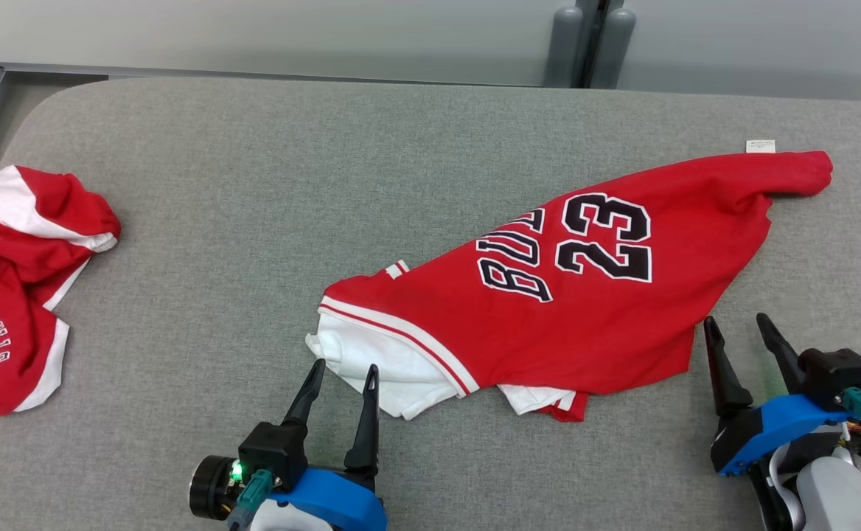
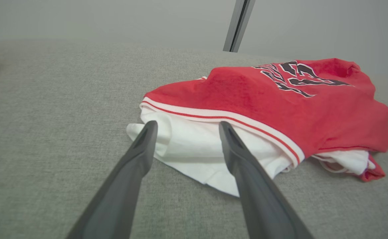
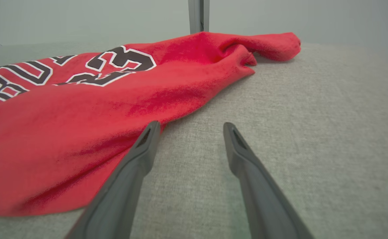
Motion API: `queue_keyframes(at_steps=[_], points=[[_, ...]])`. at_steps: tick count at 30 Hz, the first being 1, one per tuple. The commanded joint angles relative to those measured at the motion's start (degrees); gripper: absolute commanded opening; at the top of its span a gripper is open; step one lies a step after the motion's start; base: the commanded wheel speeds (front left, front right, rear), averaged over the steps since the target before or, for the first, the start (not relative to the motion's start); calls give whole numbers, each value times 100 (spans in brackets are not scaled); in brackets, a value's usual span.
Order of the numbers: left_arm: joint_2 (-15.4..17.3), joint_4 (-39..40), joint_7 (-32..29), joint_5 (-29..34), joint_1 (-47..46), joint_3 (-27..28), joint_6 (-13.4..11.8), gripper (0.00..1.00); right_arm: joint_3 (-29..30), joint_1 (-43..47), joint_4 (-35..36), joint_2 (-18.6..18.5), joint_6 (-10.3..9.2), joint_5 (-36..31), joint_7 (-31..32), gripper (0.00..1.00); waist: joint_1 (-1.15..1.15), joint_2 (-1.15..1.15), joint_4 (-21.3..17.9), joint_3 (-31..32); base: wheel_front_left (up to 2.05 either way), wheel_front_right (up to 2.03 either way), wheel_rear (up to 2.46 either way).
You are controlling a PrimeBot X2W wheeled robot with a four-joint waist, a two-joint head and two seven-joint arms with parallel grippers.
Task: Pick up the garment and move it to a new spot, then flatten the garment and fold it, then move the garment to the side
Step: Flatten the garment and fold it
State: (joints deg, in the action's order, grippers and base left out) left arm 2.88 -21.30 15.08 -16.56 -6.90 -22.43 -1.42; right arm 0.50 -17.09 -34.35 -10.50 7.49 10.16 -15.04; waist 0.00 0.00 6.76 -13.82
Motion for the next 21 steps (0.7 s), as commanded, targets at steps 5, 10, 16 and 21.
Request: queue_keyframes(at_steps=[5,10,16,21], points=[[1,12,14,21,-34,-1,10,100,-195,132,8,35,0,-39,-19,100,0,0,95,-34,0,0,0],[0,32,14,-50,-51,-61,-13,100,-474,141,-377,25,0,-84,1,100,0,0,195,-59,0,0,0],[0,48,14,-83,-59,-95,-45,100,-741,74,-946,24,0,68,59,0,0,0,243,-102,0,0,0],[1,29,14,-33,-47,8,-42,100,-267,7,-381,-160,-6,325,-5,0,0,0,112,-51,0,0,0]])
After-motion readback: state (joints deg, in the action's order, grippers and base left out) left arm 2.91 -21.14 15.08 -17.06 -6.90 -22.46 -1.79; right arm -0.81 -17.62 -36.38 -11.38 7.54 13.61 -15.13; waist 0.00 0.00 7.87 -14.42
